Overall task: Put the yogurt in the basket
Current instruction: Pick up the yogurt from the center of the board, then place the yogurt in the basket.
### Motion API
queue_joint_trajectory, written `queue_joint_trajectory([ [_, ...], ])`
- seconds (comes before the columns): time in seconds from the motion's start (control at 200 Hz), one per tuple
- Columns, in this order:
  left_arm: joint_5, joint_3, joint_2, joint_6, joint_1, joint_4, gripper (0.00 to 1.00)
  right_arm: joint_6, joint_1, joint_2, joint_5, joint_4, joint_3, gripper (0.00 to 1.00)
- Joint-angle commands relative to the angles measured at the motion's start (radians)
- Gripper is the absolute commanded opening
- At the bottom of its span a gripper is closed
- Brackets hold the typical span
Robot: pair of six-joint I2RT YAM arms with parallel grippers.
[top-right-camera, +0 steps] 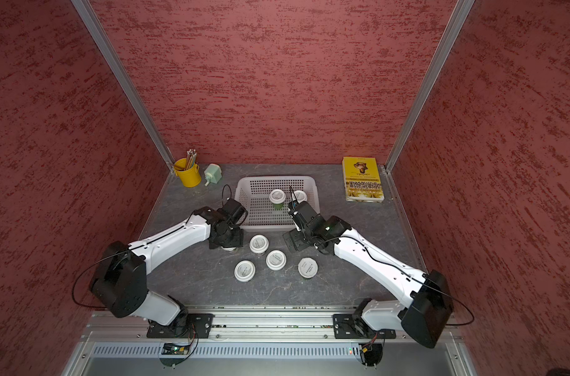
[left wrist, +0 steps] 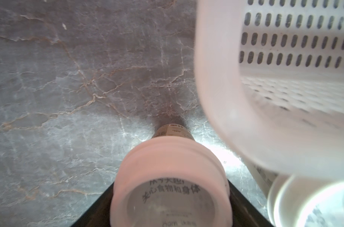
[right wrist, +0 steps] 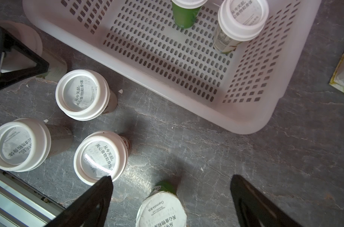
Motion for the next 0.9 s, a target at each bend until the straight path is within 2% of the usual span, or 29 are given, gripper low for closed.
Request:
queue_joint_trajectory([
  [0.0, -0.02, 0.044, -0.069, 0.005, -0.007, -0.081, 0.76, 0.006, 0.011, -0.012, 0.002, 0.015, 0.006, 0.98],
  [0.26, -0.02, 0.128, -0.184, 0.001, -0.026, -0.232, 0.75, -0.028, 0.011, -0.074, -0.067, 0.09, -0.034, 0.98],
  [0.491, -0.031, 0.26, -0.177, 0.01, -0.061, -0.294, 0.75, -0.074, 0.011, -0.165, -0.157, 0.201, -0.097, 0.98],
  [0.661, -0.058, 0.403, -0.08, 0.067, -0.069, -0.284, 0.75, -0.115, 0.01, -0.222, -0.212, 0.279, -0.14, 0.98],
  [0.892, -0.058, 0.631, 0.174, 0.175, -0.034, -0.238, 0.75, -0.155, 0.011, -0.237, -0.212, 0.328, -0.14, 0.98],
])
